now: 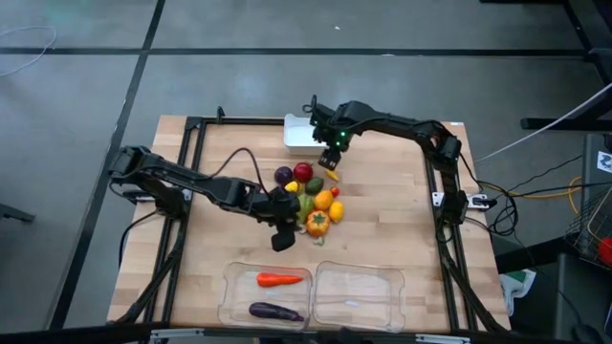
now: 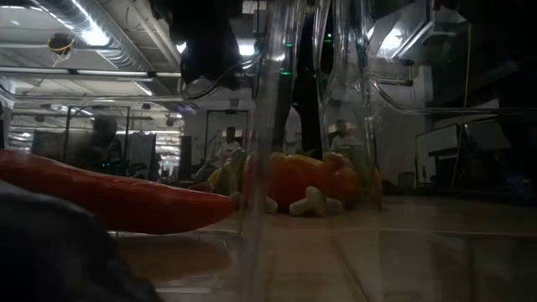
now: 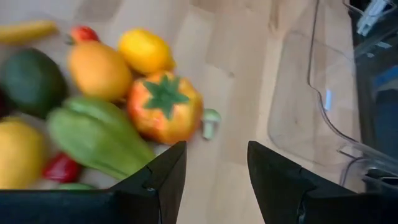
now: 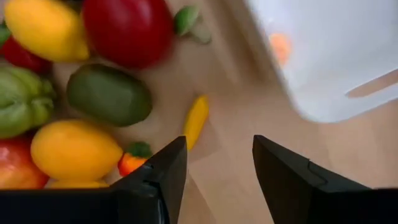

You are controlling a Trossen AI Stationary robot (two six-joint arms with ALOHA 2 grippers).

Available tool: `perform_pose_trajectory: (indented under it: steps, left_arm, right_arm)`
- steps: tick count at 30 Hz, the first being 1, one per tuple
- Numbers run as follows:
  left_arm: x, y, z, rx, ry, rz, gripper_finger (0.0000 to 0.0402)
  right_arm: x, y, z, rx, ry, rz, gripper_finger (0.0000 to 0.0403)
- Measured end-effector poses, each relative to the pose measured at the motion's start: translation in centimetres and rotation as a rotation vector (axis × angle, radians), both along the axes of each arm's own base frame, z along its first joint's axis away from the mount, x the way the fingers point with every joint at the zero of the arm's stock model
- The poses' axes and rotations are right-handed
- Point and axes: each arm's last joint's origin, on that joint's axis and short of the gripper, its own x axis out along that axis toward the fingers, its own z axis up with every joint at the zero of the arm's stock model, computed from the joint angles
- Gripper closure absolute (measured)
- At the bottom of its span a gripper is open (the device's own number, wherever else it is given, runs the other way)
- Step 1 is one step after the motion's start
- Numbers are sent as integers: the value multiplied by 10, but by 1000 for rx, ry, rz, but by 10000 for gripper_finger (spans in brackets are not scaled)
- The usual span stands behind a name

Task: Sort produce into baskets
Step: Put the yellow chili pepper into the white bin

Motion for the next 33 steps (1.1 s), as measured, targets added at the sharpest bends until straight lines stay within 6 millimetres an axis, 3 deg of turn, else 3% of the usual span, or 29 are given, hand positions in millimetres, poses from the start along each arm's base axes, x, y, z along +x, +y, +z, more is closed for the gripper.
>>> perform_pose_trajectory:
  steps: [6,15,23,33]
  left_arm:
    - [-19,18,18,75,22,40,235]
    - [-27,38,21,120,72,88,235]
    - [-27,41,21,133,76,84,236]
    - [-27,41,21,133,76,84,235]
  right_arm:
    - [-1,5,-27,11,19,7,221]
    - [3,23,-62,2,-7,34,221]
    - [2,31,-81,-96,15,30,221]
    - [-2,32,-97,-90,-9,30,221]
